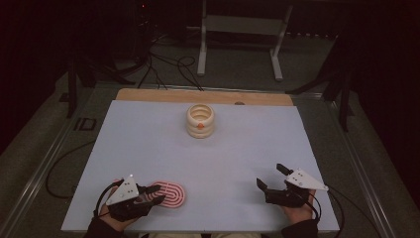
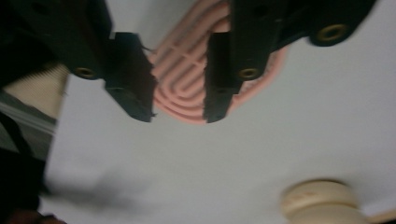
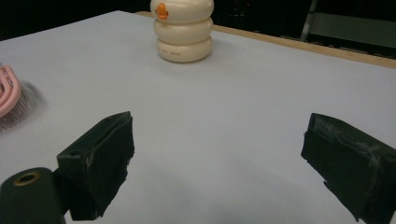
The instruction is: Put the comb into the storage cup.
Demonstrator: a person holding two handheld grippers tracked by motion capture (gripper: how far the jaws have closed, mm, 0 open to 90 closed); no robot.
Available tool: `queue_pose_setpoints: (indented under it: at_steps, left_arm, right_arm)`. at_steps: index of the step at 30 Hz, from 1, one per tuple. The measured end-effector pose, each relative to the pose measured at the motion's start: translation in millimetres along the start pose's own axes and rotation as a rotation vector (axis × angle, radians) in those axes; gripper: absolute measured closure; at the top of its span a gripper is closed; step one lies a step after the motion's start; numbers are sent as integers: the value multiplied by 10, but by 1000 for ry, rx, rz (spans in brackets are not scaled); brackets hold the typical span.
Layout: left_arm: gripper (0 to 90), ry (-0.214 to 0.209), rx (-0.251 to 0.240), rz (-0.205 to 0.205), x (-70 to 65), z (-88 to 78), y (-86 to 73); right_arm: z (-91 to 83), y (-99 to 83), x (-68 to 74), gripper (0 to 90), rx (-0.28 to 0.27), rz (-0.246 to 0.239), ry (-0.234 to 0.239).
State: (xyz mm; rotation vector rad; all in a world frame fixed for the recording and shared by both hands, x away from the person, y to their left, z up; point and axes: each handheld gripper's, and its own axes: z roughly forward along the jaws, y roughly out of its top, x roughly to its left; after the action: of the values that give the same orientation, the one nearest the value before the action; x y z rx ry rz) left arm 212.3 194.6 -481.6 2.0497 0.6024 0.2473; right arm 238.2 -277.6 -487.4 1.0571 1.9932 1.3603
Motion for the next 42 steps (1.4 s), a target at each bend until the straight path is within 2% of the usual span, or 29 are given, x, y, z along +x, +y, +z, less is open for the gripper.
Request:
queue_pose_setpoints:
  at_steps: [4,7,10,13,21,22,27,31,32,33,36,37,42]
  left_arm:
    - [813,-74,46,22,-29,70,2]
    - [898,-90,60,28,-39,92,1]
    - [900,-128,81,36,-61,130,3]
    - [900,-146,95,39,-67,146,-2]
    - [900,-157,157,54,-70,201,-36]
    - [900,-158,180,54,-60,215,-55]
    - [900,-142,205,49,-36,227,-84]
    - [900,-110,222,47,-24,240,-97]
    - [900,-78,231,44,-12,251,-103]
    - [900,-64,235,39,-3,254,-106]
    - [900,-53,233,36,6,252,-106]
    - [900,-15,222,18,23,245,-95]
    - [900,30,202,-9,58,230,-74]
  right_arm:
    - [7,-1,5,88,2,-3,1]
    - [6,-1,6,88,5,-3,3]
    - [7,-2,6,88,6,-3,3]
    - [10,-3,6,88,7,-5,2]
    - [13,-3,7,89,9,-5,2]
    - [13,-3,7,88,9,-5,2]
    - [12,-3,6,89,10,-5,2]
    - [13,-4,7,89,10,-5,2]
    - [14,-3,8,89,11,-5,1]
    - [14,-3,10,89,11,-5,2]
    - [14,-3,10,89,11,-5,2]
    - [14,-3,10,89,11,-5,2]
    - [18,-4,14,89,12,-6,2]
